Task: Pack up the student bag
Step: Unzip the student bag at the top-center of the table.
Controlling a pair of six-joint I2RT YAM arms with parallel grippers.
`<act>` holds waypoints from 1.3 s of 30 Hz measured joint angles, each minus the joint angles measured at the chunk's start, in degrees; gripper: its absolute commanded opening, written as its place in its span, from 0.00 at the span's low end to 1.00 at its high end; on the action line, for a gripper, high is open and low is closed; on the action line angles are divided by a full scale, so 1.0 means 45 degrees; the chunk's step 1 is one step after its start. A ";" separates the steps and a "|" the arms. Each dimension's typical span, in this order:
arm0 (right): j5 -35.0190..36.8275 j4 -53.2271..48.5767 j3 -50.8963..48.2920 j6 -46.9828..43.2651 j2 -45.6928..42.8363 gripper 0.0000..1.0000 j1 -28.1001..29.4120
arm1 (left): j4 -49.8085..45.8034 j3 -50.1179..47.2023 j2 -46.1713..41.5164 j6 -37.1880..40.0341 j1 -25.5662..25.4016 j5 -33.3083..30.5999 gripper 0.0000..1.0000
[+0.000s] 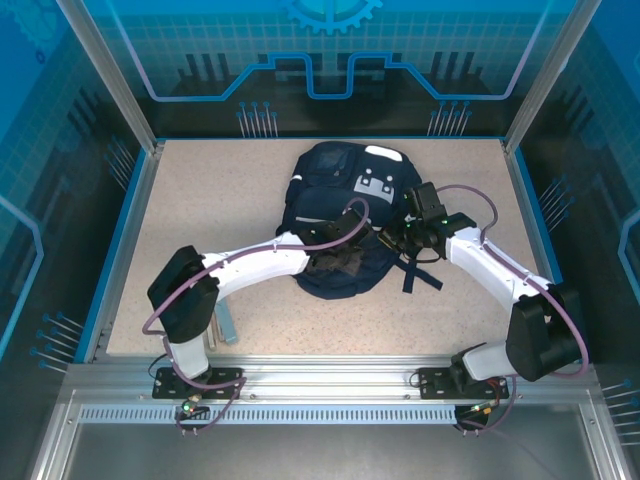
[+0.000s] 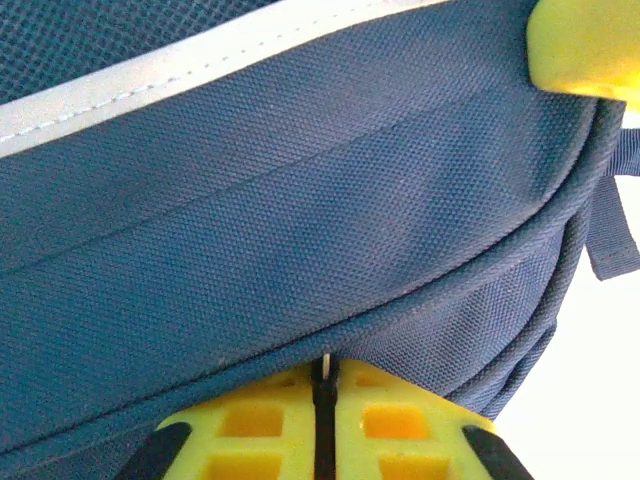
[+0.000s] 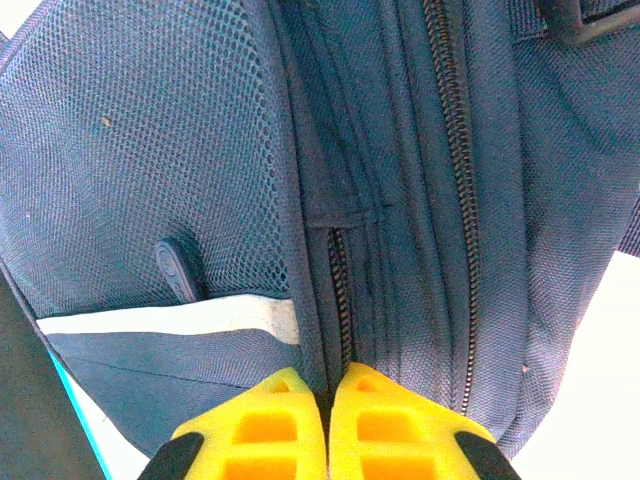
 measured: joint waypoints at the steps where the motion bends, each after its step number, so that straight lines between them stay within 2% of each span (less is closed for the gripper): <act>1: 0.0024 -0.0024 0.0000 -0.0024 0.0000 0.05 -0.0010 | 0.0005 -0.0005 -0.0015 0.0044 -0.0029 -0.0078 0.00; 6: -0.0019 -0.0165 0.0000 -0.0301 0.0000 0.04 -0.0325 | 0.0403 -0.0792 -0.0622 0.0112 0.0083 -0.0267 0.00; 10: -0.0189 -0.0194 -0.0005 -0.0699 0.0000 0.05 -0.1001 | 0.0952 -0.2127 -0.1749 -0.0024 0.0957 0.0073 0.00; 12: -0.0272 -0.0180 -0.0005 -0.0937 0.0000 0.08 -0.1302 | 0.1263 -0.2739 -0.2234 -0.0102 0.1481 0.0515 0.00; 18: -0.0466 -0.0185 0.0010 -0.1472 0.0010 0.54 -0.1831 | 0.2346 -0.3385 -0.2574 -0.0131 0.1885 0.2259 0.00; 21: -0.0403 -0.0471 0.0005 -0.1520 -0.0228 0.62 -0.1880 | 0.2875 -0.3366 -0.2569 -0.0141 0.1583 0.3002 0.00; 28: -0.0287 -0.1166 -0.0559 -0.0685 -0.2419 0.63 -0.1889 | 0.3599 -0.2356 -0.1768 -0.0393 0.0301 0.4347 0.00; 32: -0.0806 -0.1127 -0.1535 0.0219 -0.3041 0.57 -0.1885 | 0.3823 -0.1778 -0.1161 -0.0631 -0.0189 0.4741 0.00; 39: -0.1355 -0.0918 -0.2181 0.1302 -0.2905 0.42 -0.1885 | 0.3808 -0.1564 -0.0806 -0.0797 -0.0248 0.5013 0.00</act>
